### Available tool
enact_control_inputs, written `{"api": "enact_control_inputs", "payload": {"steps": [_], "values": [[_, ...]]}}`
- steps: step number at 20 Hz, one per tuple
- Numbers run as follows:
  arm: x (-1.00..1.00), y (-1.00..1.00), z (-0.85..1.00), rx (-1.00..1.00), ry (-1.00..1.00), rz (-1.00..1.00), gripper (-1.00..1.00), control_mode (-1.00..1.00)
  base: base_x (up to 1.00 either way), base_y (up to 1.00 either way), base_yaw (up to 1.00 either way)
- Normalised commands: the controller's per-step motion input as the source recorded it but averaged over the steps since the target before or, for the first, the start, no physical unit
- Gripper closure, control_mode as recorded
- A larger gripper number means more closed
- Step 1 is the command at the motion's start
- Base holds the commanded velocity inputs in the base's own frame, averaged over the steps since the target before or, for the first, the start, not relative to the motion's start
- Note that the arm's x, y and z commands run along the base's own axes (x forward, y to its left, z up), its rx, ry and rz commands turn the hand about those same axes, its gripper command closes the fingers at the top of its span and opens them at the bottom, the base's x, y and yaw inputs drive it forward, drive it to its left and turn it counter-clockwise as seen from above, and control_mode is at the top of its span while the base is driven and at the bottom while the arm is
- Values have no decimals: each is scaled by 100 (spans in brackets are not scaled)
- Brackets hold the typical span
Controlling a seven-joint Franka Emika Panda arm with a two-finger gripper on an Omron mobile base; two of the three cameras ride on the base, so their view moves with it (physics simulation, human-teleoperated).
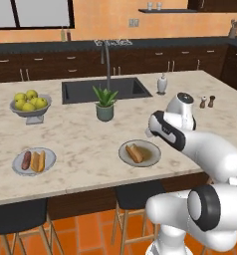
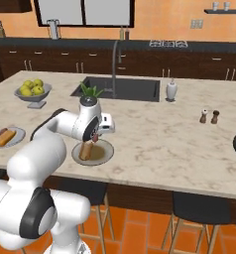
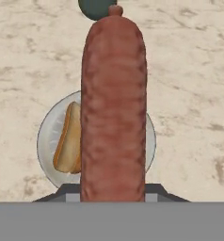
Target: Place one bun and one sausage from the bowl on each plate.
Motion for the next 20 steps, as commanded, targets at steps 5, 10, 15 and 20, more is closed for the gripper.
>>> {"api": "enact_control_inputs", "payload": {"steps": [5,10,15,20], "values": [[2,7,-7,-3,2,0,100,-100,12,19,2],[-4,1,-33,-5,15,-2,100,-100,0,0,0],[0,-3,-34,1,11,-6,100,-100,0,0,0],[0,0,-33,6,11,-1,100,-100,0,0,0]]}}
